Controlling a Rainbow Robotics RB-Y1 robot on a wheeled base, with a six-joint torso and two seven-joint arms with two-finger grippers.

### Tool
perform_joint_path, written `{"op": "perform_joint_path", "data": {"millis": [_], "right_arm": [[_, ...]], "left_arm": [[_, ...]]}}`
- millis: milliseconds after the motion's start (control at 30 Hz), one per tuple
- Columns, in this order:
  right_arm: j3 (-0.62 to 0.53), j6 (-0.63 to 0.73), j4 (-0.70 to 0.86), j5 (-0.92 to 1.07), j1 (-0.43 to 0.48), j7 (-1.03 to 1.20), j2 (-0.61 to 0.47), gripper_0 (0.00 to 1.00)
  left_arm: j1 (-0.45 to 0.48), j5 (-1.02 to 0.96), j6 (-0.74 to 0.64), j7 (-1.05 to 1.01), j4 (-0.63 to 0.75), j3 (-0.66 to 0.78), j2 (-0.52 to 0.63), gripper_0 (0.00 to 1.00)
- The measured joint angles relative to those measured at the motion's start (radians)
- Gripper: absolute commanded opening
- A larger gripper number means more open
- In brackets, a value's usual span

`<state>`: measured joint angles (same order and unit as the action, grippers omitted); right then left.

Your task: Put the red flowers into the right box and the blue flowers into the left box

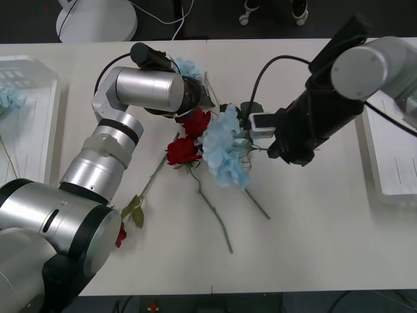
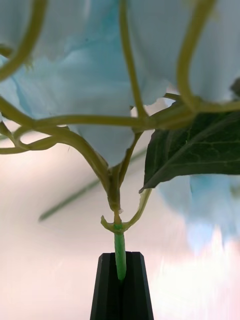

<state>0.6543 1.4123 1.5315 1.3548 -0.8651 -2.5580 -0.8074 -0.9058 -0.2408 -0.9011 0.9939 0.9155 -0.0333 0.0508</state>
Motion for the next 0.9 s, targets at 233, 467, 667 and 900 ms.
{"op": "perform_joint_path", "data": {"millis": [233, 467, 667, 900], "right_arm": [[-0.095, 0.049, -0.029, 0.19, 0.006, 0.02, -0.198, 0.0], [-0.182, 0.059, -0.206, 0.35, 0.025, 0.031, -0.26, 0.0], [-0.242, 0.042, -0.264, 0.404, 0.03, 0.232, -0.26, 0.0], [-0.246, -0.022, -0.253, 0.509, 0.03, 0.406, -0.252, 0.0]], "left_arm": [[-0.025, -0.002, 0.019, 0.0, -0.055, -0.005, -0.001, 1.0], [-0.041, -0.002, 0.117, 0.0, -0.153, -0.006, -0.001, 0.48], [-0.041, 0.001, 0.132, 0.0, -0.174, -0.006, -0.001, 0.0], [-0.041, 0.003, 0.152, 0.0, -0.175, -0.006, -0.001, 0.0]]}}
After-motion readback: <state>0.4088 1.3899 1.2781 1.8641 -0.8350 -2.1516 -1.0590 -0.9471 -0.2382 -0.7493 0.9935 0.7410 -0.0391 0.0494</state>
